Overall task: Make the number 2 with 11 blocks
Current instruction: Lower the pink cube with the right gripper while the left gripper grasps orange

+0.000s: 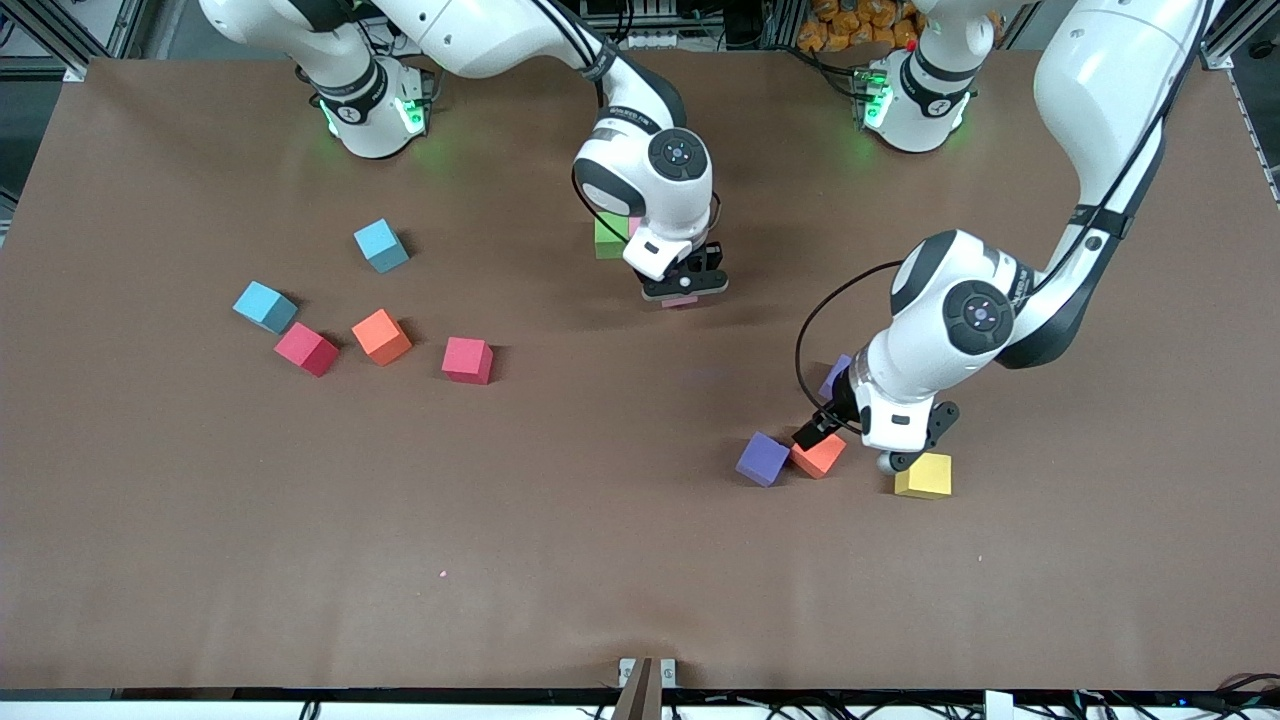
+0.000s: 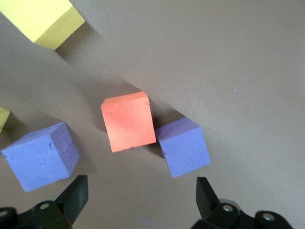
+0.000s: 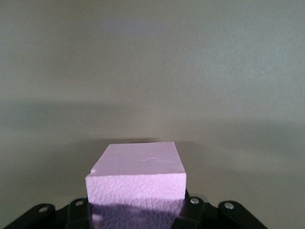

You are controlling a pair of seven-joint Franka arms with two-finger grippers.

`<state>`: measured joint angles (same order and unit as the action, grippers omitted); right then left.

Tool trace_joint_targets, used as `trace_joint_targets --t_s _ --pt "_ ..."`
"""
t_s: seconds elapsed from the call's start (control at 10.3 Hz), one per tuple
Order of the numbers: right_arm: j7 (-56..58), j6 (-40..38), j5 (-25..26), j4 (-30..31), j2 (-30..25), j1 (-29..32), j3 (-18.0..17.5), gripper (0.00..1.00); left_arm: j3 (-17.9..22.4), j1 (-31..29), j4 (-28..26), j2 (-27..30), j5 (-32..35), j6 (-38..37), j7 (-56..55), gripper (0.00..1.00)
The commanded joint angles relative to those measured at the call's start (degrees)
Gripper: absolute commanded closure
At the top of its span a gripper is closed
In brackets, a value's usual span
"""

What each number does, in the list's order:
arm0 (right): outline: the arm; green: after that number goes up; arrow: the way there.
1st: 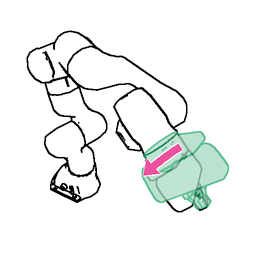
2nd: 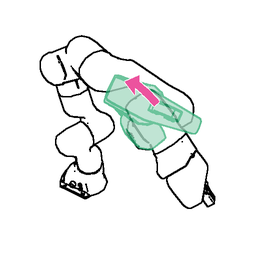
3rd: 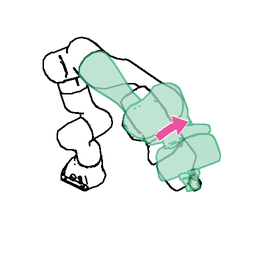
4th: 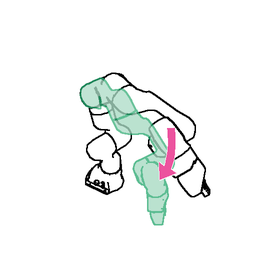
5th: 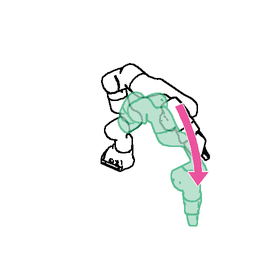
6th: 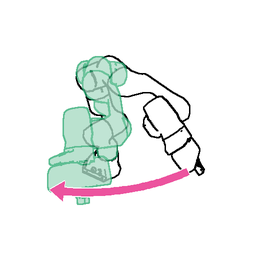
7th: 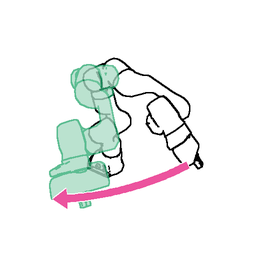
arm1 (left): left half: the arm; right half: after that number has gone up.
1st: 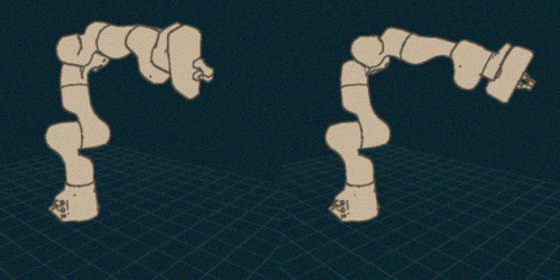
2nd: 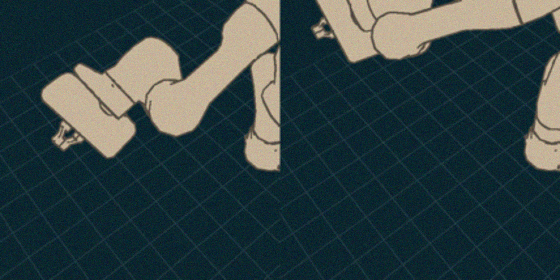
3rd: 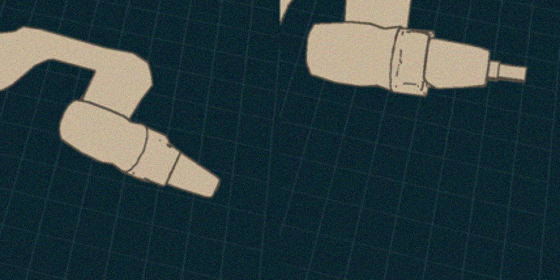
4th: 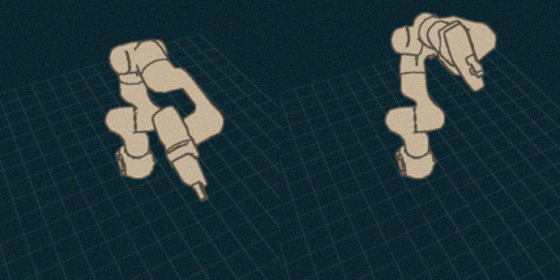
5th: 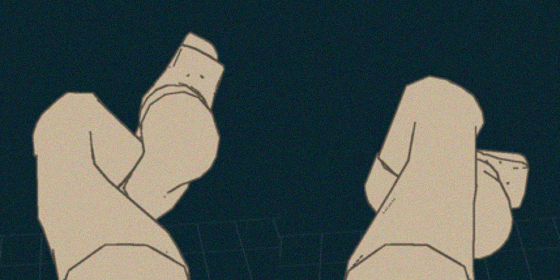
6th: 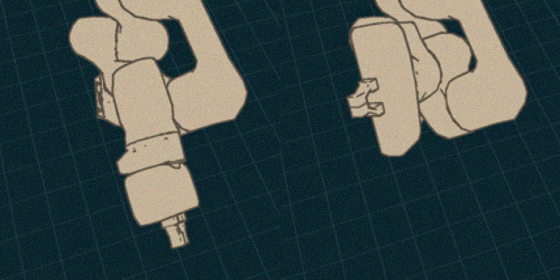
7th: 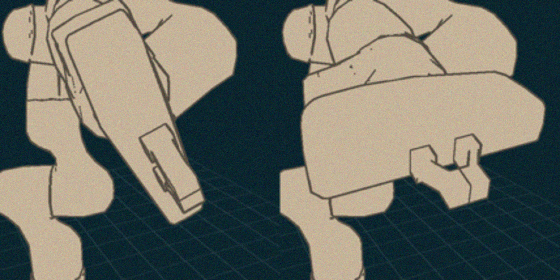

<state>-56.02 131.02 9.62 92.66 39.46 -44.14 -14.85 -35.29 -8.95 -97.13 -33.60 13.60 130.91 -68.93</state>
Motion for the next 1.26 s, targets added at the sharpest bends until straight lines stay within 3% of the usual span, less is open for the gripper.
trace_joint_targets --t_s 0.0,0.19,0.29,1.16 --pt "-4.2 -0.7 0.9 -1.4 1.3 -1.3 0.6 0.62 6.6 7.5 6.2 -4.3 2.0 -1.3 -4.7 0.00" --pt "-10.5 -0.7 1.2 -1.3 1.4 -3.4 0.5 0.63 15.2 15.5 8.8 -5.9 1.4 -1.3 -5.5 0.00" --pt "-11.1 -0.9 1.3 -1.3 1.5 -3.3 0.5 0.63 16.8 16.3 9.3 -6.6 1.3 -1.3 -5.4 0.00" --pt "-5.1 -0.1 1.3 0.0 2.7 -3.2 0.2 0.63 17.7 15.5 10.8 -10.2 1.4 -1.1 -5.2 0.00"
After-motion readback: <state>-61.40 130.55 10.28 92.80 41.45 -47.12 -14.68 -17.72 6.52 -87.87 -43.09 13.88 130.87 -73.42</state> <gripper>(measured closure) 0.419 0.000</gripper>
